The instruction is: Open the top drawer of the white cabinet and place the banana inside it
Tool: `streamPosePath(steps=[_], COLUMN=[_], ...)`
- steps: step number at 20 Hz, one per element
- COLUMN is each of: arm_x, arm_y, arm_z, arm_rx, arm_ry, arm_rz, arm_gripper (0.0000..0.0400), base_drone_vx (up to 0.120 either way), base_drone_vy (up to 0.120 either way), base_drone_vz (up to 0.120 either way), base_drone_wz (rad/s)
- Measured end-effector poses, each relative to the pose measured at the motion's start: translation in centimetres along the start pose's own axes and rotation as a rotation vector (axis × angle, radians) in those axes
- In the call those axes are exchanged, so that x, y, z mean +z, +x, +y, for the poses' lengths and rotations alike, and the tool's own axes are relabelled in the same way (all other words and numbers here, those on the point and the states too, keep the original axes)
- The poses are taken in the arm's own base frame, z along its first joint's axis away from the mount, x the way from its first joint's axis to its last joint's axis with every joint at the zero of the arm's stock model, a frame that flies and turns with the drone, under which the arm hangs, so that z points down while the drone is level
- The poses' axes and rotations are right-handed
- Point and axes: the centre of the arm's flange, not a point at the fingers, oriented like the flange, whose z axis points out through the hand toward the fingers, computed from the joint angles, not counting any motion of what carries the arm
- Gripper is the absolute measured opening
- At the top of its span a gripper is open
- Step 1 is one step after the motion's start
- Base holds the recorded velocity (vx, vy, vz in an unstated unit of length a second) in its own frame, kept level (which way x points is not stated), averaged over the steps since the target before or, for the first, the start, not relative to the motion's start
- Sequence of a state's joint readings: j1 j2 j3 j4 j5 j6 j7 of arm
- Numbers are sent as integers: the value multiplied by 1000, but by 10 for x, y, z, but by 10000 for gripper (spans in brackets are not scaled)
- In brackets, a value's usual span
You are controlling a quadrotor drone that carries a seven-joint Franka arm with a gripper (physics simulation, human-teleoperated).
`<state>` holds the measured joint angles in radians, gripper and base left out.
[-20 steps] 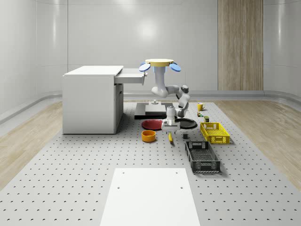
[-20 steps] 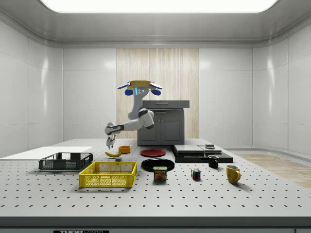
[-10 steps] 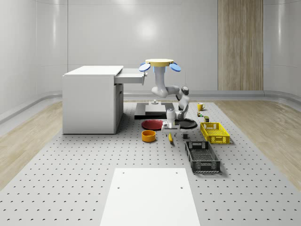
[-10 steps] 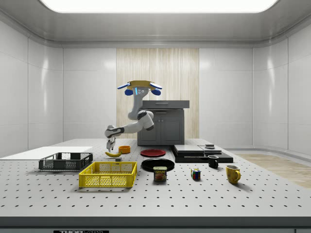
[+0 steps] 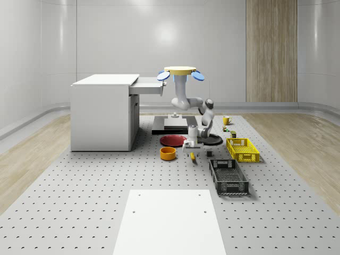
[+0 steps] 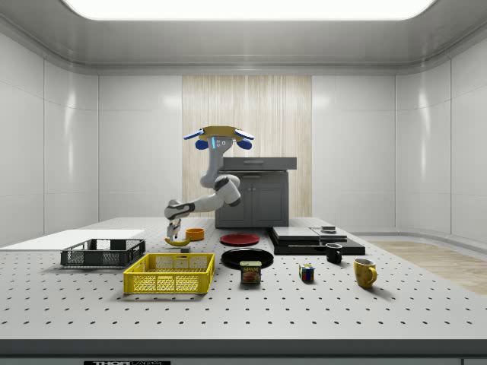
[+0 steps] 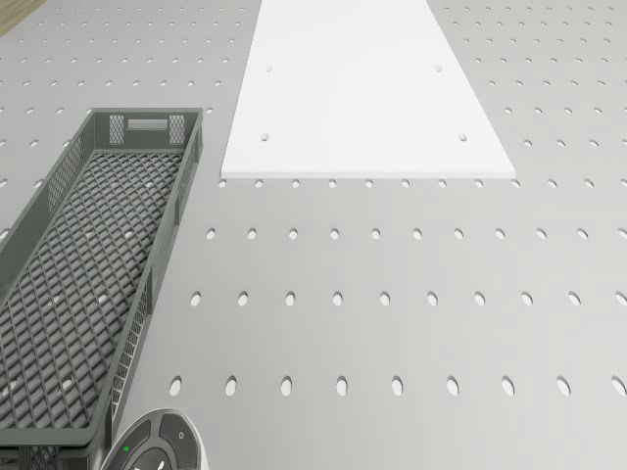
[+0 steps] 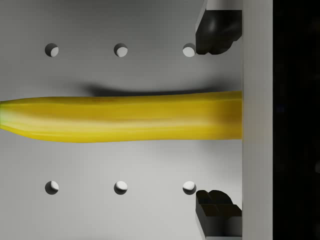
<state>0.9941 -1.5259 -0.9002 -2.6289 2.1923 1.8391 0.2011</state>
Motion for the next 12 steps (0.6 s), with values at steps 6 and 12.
streamPosePath(steps=[6, 12], arm_x=[10, 19], arm_y=[-5, -6], arm_z=[5, 6], arm_rx=[0, 0], arm_ry=[0, 0], arm_rz=[0, 0], arm_gripper=[400, 400], base_drone_vx=[0, 0], base_drone_vy=[0, 0], base_drone_vz=[0, 0], base_drone_wz=[0, 0])
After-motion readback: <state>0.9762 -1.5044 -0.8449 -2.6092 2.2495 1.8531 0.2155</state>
